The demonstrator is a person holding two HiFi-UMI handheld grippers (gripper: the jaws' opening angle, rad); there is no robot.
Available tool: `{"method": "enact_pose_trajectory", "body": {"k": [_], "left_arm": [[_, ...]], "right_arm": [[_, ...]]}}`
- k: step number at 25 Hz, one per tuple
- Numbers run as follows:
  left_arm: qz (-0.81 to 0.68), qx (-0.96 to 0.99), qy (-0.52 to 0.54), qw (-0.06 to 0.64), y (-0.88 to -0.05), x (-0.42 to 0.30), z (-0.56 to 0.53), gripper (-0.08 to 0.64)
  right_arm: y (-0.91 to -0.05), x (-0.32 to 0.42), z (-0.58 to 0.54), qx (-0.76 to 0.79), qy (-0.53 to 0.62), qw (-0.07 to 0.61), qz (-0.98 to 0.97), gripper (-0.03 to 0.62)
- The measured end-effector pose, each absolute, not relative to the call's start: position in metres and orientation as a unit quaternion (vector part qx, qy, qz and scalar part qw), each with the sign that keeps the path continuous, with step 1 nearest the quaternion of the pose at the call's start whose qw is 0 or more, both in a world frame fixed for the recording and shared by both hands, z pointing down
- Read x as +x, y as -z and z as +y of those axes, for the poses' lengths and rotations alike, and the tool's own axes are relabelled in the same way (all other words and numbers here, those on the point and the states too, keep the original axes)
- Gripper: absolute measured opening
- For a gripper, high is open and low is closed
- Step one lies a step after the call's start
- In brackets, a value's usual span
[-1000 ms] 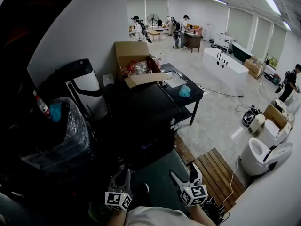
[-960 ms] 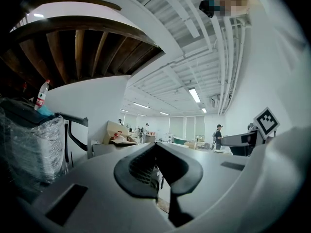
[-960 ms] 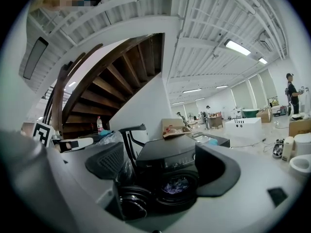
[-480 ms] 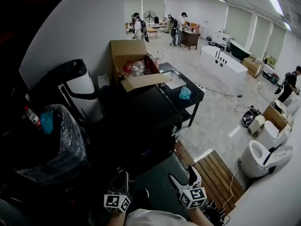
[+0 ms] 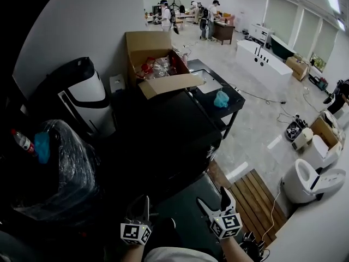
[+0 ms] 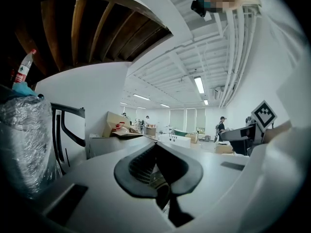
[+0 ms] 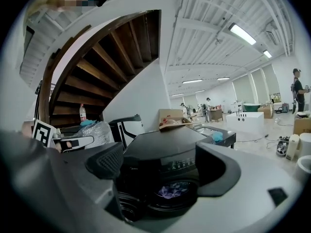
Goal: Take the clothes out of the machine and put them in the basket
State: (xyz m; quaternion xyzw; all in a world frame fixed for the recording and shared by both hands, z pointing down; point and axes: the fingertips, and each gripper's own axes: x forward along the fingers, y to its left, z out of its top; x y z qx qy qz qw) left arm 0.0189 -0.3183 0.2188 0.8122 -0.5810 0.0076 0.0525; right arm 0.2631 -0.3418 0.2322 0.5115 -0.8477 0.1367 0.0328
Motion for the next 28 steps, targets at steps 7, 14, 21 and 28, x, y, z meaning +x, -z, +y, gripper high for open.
{"method": "enact_pose_trajectory", "body": {"k": [7, 14, 21, 28], "left_arm": [[-0.606, 0.794, 0.003, 0.047, -0.259, 0.011, -0.336, 0.017], [-0.594, 0.803, 0.002, 0.051, -0.317, 0.027, -0.350, 0.017], [-0.586, 0.809, 0.009, 0.052, -0.361, 0.034, -0.364, 0.017], [-0.572, 0.818, -0.009, 0.069, -0.419, 0.044, -0.379, 0.017]], "right_arm": [[-0.269, 0.255, -0.366, 0.500, -0.137, 0.029, -0.855, 0.463], [-0.334, 0.259, -0.388, 0.493, -0.142, 0.017, -0.858, 0.462], [-0.370, 0.253, -0.411, 0.494, -0.141, 0.001, -0.858, 0.462], [-0.427, 0.252, -0.430, 0.498, -0.147, -0.007, -0.855, 0.465]]}}
